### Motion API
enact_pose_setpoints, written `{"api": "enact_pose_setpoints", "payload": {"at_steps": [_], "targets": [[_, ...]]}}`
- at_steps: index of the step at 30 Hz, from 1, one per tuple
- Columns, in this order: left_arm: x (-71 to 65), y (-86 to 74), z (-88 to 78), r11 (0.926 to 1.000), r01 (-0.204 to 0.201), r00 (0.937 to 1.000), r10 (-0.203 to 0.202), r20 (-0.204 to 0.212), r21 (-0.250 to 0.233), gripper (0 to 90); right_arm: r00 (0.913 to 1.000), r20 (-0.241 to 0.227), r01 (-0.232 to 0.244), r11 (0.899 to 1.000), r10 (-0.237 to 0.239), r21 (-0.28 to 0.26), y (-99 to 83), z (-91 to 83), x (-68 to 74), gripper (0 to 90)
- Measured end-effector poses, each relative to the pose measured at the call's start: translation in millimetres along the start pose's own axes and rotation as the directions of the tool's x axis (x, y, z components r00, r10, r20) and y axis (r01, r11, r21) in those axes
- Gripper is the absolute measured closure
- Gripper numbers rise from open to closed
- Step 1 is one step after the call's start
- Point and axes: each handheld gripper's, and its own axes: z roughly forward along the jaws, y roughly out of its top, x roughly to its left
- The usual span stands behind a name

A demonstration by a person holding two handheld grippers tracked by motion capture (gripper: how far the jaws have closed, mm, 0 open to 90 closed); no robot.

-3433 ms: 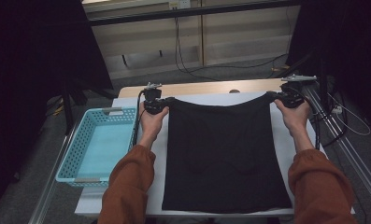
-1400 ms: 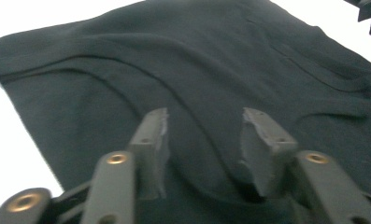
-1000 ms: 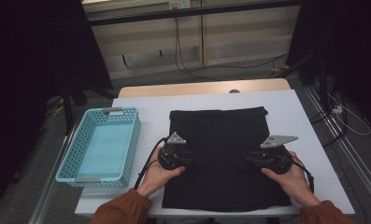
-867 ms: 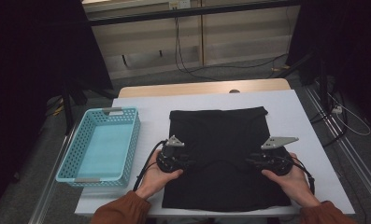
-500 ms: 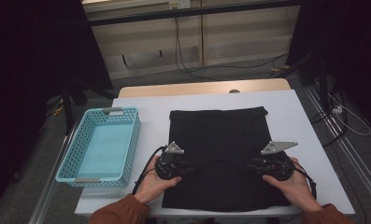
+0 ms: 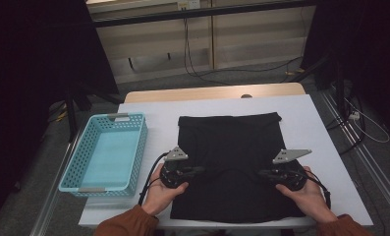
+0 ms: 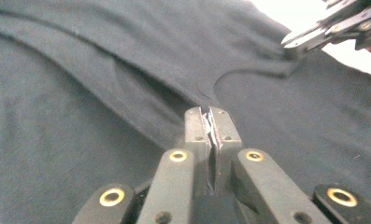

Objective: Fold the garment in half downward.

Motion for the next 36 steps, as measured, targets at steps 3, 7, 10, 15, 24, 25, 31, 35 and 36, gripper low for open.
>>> {"api": "enact_pose_setpoints", "payload": {"at_steps": [3,7,10,15,24,25,31,35,36], "targets": [[-3.2,-1.1,-2.5,0.9999,0.009,0.9997,-0.008,0.024,-0.014,87.6,0.9997,-0.022,-0.012,0.999,0.011,-0.048,0.3,-6.1,1.6,87.7],[-8.5,-7.7,-4.2,0.9998,0.003,0.9999,-0.003,0.013,0.019,87.4,0.9988,-0.037,-0.033,0.997,0.031,-0.063,-3.3,-11.3,4.5,87.7],[-9.1,-11.6,-4.7,0.9990,-0.009,1.0000,0.009,0.000,0.043,87.0,0.9990,-0.032,-0.032,0.998,0.031,-0.050,-7.3,-12.8,6.5,87.6],[-9.9,-18.4,-0.3,0.9950,-0.010,1.0000,0.010,0.001,0.099,86.1,0.9995,-0.002,-0.031,0.999,0.031,-0.022,-11.6,-13.4,6.2,87.2],[-10.0,-17.1,-4.3,0.9949,-0.019,0.9998,0.019,-0.005,0.099,69.0,0.9995,0.031,-0.009,0.999,0.008,0.042,-13.4,-7.2,7.5,75.1],[-10.7,-14.8,-7.1,0.9974,-0.018,0.9998,0.019,-0.004,0.069,68.8,0.9995,0.032,-0.008,0.999,0.006,0.034,-12.9,-7.8,7.7,73.4],[-18.9,-7.1,-7.7,0.9960,-0.079,0.9967,0.080,-0.016,0.043,68.5,0.9989,0.040,0.027,0.999,-0.025,-0.033,-8.7,-12.6,9.5,68.2],[-23.9,-7.0,0.8,0.9907,-0.117,0.9928,0.118,-0.019,0.070,68.5,0.9970,0.035,0.072,0.993,-0.069,-0.097,-3.9,-16.9,15.3,69.8],[-25.1,-7.6,4.6,0.9883,-0.128,0.9915,0.130,-0.013,0.082,68.4,0.9971,0.018,0.075,0.994,-0.074,-0.085,-3.6,-15.3,16.3,71.5]]}}
